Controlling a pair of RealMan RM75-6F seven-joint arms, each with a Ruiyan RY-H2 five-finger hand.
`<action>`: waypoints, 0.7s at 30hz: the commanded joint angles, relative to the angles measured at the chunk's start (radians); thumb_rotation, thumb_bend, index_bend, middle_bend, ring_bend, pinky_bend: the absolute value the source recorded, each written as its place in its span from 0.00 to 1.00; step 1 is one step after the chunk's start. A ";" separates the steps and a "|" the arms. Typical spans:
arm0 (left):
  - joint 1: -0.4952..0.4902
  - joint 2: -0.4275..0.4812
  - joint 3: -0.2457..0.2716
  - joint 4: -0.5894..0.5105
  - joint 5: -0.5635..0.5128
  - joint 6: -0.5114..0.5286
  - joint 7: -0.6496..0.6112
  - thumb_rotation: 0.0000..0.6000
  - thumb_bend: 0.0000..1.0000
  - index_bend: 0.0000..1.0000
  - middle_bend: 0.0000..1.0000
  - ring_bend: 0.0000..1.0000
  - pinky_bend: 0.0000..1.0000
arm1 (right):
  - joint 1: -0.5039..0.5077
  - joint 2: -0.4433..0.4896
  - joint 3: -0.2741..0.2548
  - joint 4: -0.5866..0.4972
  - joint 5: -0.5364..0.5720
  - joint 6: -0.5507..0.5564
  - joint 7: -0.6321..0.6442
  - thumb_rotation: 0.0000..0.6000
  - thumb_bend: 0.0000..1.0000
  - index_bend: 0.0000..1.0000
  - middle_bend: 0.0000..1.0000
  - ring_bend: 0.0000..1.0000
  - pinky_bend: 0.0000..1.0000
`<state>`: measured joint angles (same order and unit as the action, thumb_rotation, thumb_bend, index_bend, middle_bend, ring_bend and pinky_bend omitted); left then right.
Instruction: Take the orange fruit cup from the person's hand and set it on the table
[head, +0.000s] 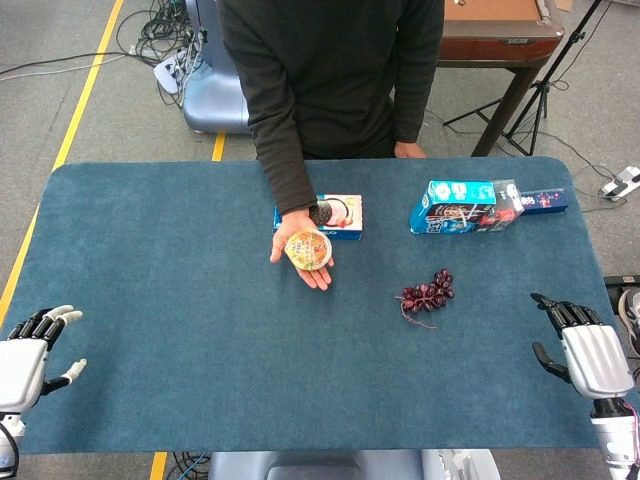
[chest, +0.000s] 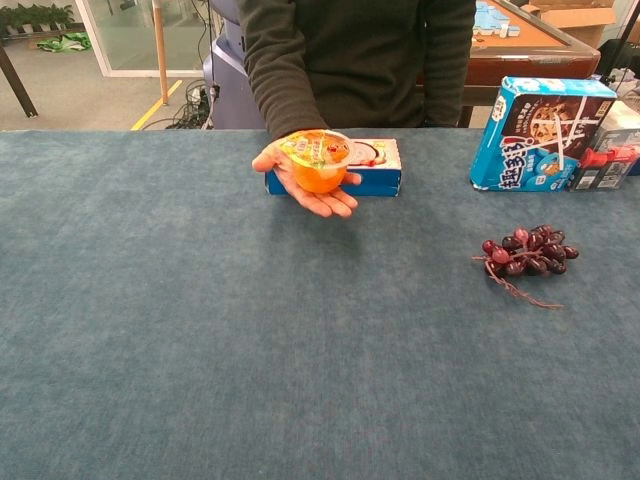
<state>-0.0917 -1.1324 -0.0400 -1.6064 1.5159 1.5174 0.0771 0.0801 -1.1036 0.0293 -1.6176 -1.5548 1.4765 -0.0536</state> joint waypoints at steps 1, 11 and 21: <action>0.002 -0.002 0.001 0.003 0.000 0.001 -0.004 1.00 0.20 0.27 0.22 0.18 0.25 | 0.000 0.005 0.001 -0.008 0.001 0.001 -0.004 1.00 0.30 0.16 0.30 0.24 0.30; -0.001 -0.007 -0.002 0.007 0.006 0.001 -0.003 1.00 0.20 0.27 0.22 0.18 0.25 | 0.025 0.017 0.008 -0.024 0.003 -0.036 -0.013 1.00 0.30 0.16 0.30 0.24 0.30; -0.005 -0.008 -0.002 0.006 0.011 -0.003 -0.003 1.00 0.20 0.28 0.22 0.18 0.25 | 0.175 0.039 0.054 -0.098 -0.004 -0.217 -0.061 1.00 0.29 0.16 0.28 0.24 0.30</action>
<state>-0.0971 -1.1400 -0.0416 -1.6004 1.5271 1.5141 0.0744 0.2204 -1.0672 0.0666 -1.6963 -1.5613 1.2969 -0.0935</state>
